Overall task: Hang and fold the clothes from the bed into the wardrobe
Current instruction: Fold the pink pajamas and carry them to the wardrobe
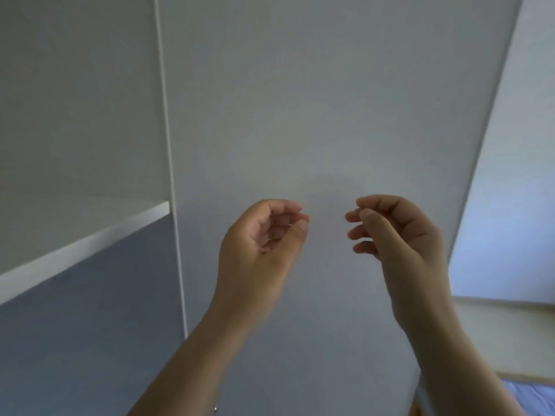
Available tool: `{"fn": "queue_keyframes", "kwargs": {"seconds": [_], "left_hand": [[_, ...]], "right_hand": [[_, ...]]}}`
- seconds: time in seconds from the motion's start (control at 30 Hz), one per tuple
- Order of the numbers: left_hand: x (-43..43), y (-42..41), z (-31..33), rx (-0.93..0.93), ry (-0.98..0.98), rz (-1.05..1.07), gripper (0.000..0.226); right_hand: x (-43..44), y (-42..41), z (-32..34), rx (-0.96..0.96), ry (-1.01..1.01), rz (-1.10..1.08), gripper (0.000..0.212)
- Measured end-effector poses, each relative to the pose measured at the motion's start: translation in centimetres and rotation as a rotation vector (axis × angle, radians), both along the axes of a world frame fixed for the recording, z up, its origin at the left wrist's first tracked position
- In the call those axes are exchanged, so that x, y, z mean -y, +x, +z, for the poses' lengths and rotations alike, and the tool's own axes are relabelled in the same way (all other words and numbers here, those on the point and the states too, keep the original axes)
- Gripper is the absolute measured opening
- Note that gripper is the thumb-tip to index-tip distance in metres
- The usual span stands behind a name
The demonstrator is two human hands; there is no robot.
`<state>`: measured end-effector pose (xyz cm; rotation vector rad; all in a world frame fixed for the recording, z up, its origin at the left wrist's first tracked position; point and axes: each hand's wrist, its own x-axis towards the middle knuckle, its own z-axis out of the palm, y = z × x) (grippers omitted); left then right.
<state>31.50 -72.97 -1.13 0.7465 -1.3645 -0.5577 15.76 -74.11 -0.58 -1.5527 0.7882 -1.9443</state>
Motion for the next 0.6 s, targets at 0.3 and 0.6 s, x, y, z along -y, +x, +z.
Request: {"fn": "queue_keyframes", "kwargs": {"seconds": [0.3,0.6], "left_hand": [[-2.6,-12.6,-3.7,-0.019,0.124,-0.434,0.013],[-7.0,-25.3,-8.7,-0.037,0.273,-0.615,0.013]], "right_hand": [[-8.7,-11.5,-3.5,0.065,0.167,-0.4,0.014],[-17.0,-22.9,-8.9,0.202,0.309,-0.555,0.012]]}}
